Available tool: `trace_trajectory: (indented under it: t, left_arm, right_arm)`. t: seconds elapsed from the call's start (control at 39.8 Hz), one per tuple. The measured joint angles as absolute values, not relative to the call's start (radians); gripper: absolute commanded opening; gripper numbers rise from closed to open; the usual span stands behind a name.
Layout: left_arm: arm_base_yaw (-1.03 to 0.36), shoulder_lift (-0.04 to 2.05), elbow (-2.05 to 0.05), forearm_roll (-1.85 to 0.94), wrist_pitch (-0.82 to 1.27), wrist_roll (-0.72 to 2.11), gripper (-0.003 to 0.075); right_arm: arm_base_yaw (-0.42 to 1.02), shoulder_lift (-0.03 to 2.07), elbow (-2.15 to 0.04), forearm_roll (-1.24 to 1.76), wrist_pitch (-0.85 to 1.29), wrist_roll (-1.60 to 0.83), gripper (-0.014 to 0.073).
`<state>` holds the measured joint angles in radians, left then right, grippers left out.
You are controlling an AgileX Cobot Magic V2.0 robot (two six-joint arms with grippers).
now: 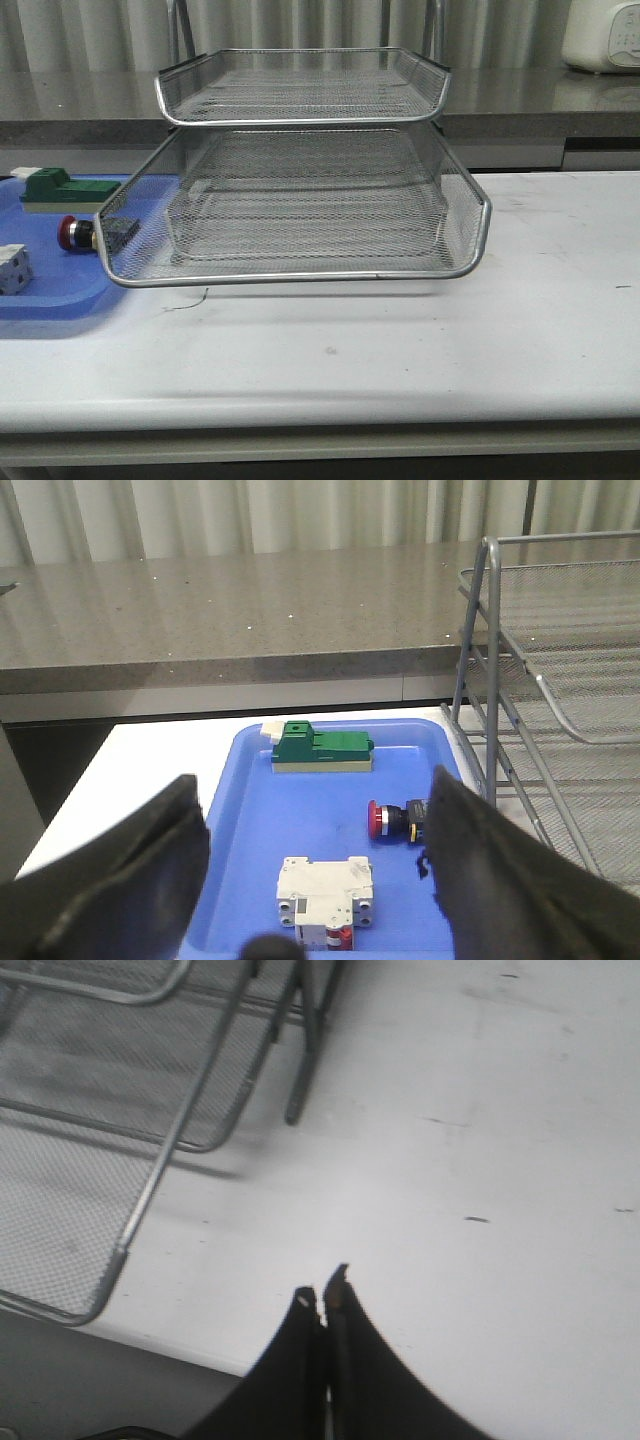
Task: Place button on rack with both arms
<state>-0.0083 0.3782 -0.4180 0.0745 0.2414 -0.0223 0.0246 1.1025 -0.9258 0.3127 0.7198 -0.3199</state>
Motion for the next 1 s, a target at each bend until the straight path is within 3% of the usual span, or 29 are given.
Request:
trace_trajectory:
  t: [0.23, 0.63, 1.0]
  left_arm:
    - [-0.008, 0.378, -0.418, 0.074, 0.241, -0.022, 0.0429]
    - [-0.008, 0.378, -0.418, 0.074, 0.241, -0.022, 0.0429]
    - [-0.008, 0.378, -0.418, 0.074, 0.241, -0.022, 0.0429]
  right_arm:
    - [0.095, 0.922, -0.81, 0.037, 0.654, -0.053, -0.0059]
    - [0.096, 0.42, -0.41, 0.031, 0.467, -0.028, -0.006]
    - [0.096, 0.252, -0.367, 0.034, 0.459, -0.028, -0.006]
